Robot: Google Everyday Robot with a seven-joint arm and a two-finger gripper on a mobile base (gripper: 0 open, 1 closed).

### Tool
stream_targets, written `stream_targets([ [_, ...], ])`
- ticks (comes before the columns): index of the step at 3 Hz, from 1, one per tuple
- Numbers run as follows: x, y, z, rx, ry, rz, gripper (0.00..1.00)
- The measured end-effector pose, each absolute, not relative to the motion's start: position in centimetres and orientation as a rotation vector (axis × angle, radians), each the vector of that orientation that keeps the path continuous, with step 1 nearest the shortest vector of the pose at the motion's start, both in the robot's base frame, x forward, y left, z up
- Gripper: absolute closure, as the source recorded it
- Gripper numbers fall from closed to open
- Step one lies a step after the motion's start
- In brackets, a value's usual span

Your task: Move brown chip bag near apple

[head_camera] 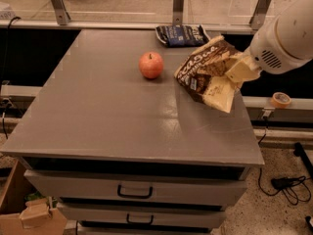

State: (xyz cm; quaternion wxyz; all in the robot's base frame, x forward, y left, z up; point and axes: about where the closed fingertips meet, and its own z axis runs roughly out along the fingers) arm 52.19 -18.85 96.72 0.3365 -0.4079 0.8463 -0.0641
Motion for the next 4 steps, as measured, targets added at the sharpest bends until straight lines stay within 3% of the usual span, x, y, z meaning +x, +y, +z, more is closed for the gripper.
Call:
stream_targets([
  [2,54.3,-15.7,94.2,-0.997,2.166,-0.048,1.00],
  [3,55.4,-13.4,93.2,-0.989,2.140,-0.013,0.84],
  [4,56.2,-12.5,92.4,-0.976,2.133,-0.017,0.61],
])
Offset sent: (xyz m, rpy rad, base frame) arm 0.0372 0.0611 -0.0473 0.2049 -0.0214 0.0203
